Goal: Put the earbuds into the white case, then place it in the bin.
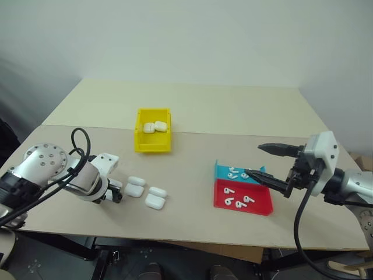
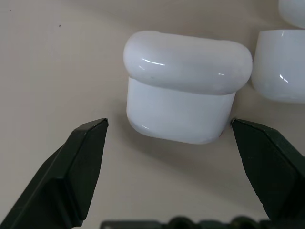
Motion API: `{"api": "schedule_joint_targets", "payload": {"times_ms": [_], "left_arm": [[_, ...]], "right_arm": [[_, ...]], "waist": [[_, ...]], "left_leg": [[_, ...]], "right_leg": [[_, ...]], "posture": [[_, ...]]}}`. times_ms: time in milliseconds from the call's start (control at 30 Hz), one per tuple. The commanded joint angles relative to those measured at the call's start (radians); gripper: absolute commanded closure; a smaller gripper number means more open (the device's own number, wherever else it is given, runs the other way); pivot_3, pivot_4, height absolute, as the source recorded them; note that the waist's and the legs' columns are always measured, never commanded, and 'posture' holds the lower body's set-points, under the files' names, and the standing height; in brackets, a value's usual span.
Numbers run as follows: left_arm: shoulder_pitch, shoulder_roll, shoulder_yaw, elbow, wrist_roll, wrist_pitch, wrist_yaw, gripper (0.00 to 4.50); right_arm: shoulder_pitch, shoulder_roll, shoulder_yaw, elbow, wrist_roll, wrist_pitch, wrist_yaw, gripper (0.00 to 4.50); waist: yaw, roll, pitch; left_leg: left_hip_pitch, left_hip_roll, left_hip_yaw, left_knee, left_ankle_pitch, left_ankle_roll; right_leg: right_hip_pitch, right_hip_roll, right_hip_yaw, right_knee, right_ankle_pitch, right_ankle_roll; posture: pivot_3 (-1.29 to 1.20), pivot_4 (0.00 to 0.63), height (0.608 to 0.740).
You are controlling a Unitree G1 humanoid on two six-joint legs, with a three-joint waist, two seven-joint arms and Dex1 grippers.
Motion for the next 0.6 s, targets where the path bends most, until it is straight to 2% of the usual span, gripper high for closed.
{"api": "schedule_joint_targets", "payload": {"times_ms": [33,233,400,600], "left_arm": [[-0.009,0.009,0.01,0.017,0.016,0.026,-0.024,0.0],[-0.05,0.026,0.031,0.048,0.073,0.11,-0.149,0.0],[-0.084,-0.021,0.057,0.112,0.244,0.19,-0.277,0.0],[-0.121,-0.06,0.056,0.109,0.442,0.202,-0.445,0.0]], "right_arm": [[-0.002,-0.018,-0.047,-0.032,0.02,0.003,-0.01,0.07],[-0.006,-0.019,-0.045,-0.031,0.017,0.002,-0.012,0.07],[-0.011,-0.019,-0.04,-0.029,0.012,-0.004,-0.018,0.07],[-0.001,-0.025,-0.056,-0.04,0.016,-0.002,-0.02,0.07]], "waist": [[0.0,0.0,0.0],[-0.002,0.0,0.0],[-0.003,0.0,0.0],[-0.003,0.0,0.0]], "left_leg": [[0.001,0.0,0.0,0.0,0.0,0.0],[-0.002,0.0,0.0,0.0,0.0,0.0],[-0.007,0.0,0.0,0.0,0.0,0.0],[-0.007,0.0,0.0,0.0,0.0,0.0]], "right_leg": [[0.001,0.0,0.0,0.0,0.0,0.0],[-0.002,0.0,0.0,0.0,0.0,0.0],[-0.006,0.0,0.0,0.0,0.0,0.0],[-0.006,0.0,-0.001,-0.001,0.0,0.0]], "posture": [[0.0,0.15,0.74],[0.0,0.15,0.74],[0.0,0.15,0.74],[0.0,0.15,0.74]]}}
